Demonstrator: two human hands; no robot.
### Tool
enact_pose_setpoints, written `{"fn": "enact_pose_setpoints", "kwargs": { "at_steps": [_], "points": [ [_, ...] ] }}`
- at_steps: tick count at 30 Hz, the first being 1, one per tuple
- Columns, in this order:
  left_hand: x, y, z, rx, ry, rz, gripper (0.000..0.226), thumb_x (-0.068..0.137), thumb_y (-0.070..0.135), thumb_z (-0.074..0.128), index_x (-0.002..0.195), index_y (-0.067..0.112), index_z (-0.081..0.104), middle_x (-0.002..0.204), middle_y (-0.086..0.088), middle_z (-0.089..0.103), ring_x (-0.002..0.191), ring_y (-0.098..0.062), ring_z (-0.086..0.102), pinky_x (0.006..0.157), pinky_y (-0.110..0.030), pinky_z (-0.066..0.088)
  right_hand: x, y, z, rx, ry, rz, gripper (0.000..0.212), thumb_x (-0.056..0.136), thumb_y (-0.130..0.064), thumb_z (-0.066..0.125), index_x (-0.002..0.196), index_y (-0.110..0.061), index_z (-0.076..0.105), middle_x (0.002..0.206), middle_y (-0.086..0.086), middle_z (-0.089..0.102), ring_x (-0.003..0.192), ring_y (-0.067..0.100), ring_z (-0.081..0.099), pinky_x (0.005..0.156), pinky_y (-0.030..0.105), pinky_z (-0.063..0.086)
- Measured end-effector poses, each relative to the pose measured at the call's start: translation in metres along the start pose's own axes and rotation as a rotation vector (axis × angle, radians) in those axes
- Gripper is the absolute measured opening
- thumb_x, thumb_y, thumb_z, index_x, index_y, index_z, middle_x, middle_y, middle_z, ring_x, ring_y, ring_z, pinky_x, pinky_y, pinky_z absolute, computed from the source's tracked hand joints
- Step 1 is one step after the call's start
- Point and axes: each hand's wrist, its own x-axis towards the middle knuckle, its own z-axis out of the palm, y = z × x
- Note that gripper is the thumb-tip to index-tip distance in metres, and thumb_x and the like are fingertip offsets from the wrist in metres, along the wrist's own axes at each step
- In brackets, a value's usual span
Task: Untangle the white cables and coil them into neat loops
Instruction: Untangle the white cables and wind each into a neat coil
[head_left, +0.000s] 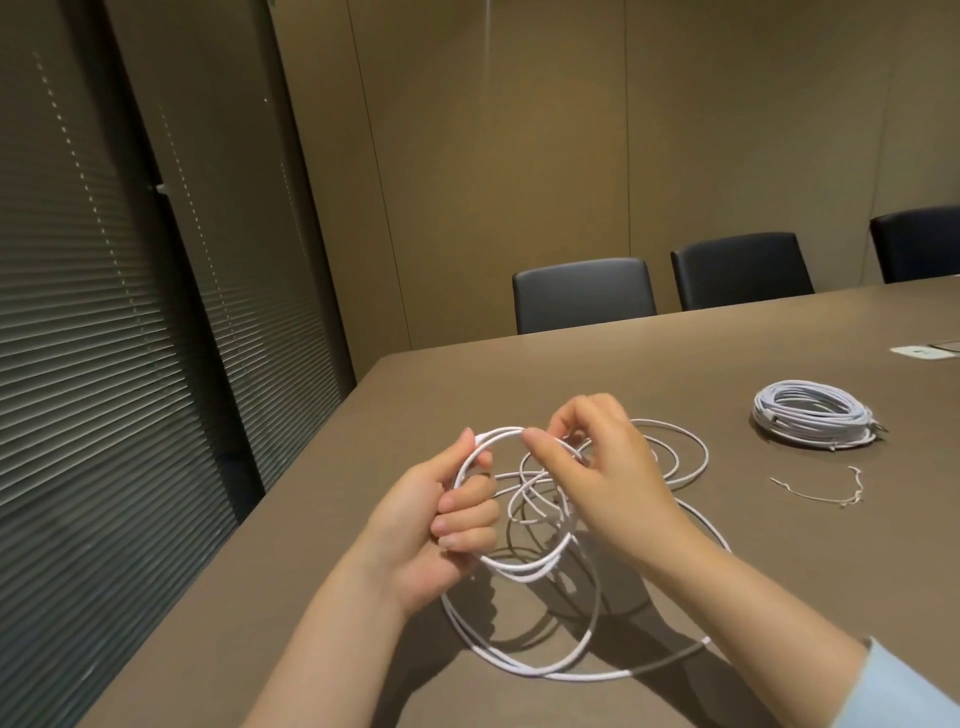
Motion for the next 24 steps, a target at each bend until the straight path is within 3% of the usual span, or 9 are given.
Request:
{"fn": "enact_pose_setpoints", "kwargs": {
  "at_steps": [2,4,5,7,10,16,20,22,24],
  "points": [
    [0.0,0.001,-0.001,-0.057,-0.043,-0.044,0.033,0.091,0.031,0.049,0.068,0.008,0.056,0.04,0.006,0.023,0.036,-0.003,0.007,0.032,-0.013,0.009,0.001,-0.003,0.0,0.228,-0.12,0.2,0.023,0.092,-0.037,0.06,0.083,-0.019,0.049,0.095,0.003,0.061,0.083,0.01,0.061,0.071,0.02,0.045],
    [0.0,0.003,-0.002,-0.087,-0.061,-0.058,0.033,0.091,0.03,0.048,0.068,0.007,0.056,0.039,0.006,0.023,0.036,-0.003,0.007,0.032,-0.014,0.009,0.001,-0.006,-0.001,0.549,-0.263,0.413,0.021,0.095,-0.033,0.057,0.095,-0.015,0.045,0.085,0.007,0.066,0.067,0.02,0.066,0.059,0.029,0.049],
    [0.001,0.003,-0.003,-0.084,-0.058,-0.057,0.034,0.091,0.03,0.048,0.069,0.006,0.056,0.04,0.006,0.023,0.034,-0.003,0.009,0.032,-0.014,0.01,0.002,-0.006,-0.001,0.628,-0.306,0.466,0.021,0.096,-0.03,0.055,0.103,-0.013,0.045,0.077,0.005,0.065,0.053,0.02,0.061,0.049,0.028,0.045],
    [0.003,0.001,-0.004,-0.036,-0.033,-0.048,0.037,0.093,0.031,0.048,0.07,0.004,0.058,0.043,0.005,0.022,0.031,-0.003,0.016,0.031,-0.015,0.013,0.004,-0.005,-0.003,0.69,-0.317,0.502,0.021,0.098,-0.024,0.053,0.113,-0.011,0.048,0.063,0.002,0.056,0.039,0.014,0.044,0.04,0.022,0.031],
    [0.008,-0.006,-0.005,0.106,0.058,0.011,0.038,0.098,0.032,0.046,0.077,0.003,0.059,0.049,0.004,0.021,0.034,-0.004,0.021,0.033,-0.016,0.019,0.009,-0.002,-0.005,0.804,-0.289,0.53,0.021,0.099,-0.011,0.05,0.117,-0.004,0.058,0.059,0.001,0.042,0.039,0.01,0.03,0.037,0.018,0.024],
    [0.008,-0.011,-0.002,0.163,0.137,0.024,0.03,0.098,0.032,0.049,0.08,0.009,0.056,0.055,0.004,0.028,0.038,-0.007,0.027,0.057,-0.031,0.054,0.01,-0.001,-0.007,0.808,-0.336,0.558,0.028,0.095,0.003,0.042,0.112,-0.001,0.065,0.061,0.003,0.043,0.038,0.008,0.029,0.035,0.018,0.026],
    [0.006,-0.014,0.0,0.219,0.103,-0.031,0.03,0.099,0.035,0.046,0.094,0.01,0.06,0.06,0.001,0.035,0.046,-0.01,0.033,0.072,-0.042,0.056,0.011,0.002,-0.005,0.798,-0.251,0.537,0.028,0.094,0.004,0.041,0.108,0.0,0.065,0.06,0.002,0.04,0.037,0.008,0.025,0.034,0.015,0.022],
    [0.006,-0.016,0.001,0.16,0.067,-0.044,0.032,0.099,0.037,0.045,0.099,0.01,0.063,0.055,0.001,0.032,0.044,-0.01,0.031,0.058,-0.033,0.053,0.012,0.005,-0.004,0.802,-0.211,0.512,0.027,0.095,0.003,0.044,0.109,-0.004,0.065,0.061,0.002,0.042,0.036,0.007,0.026,0.034,0.015,0.023],
    [0.008,-0.016,0.001,0.061,0.021,-0.034,0.031,0.098,0.036,0.046,0.098,0.01,0.062,0.051,0.004,0.023,0.039,-0.007,0.021,0.038,-0.02,0.033,0.011,0.007,-0.003,0.824,-0.201,0.48,0.023,0.096,-0.002,0.049,0.113,-0.008,0.064,0.065,0.003,0.049,0.038,0.009,0.033,0.035,0.018,0.029]
  ]
}}
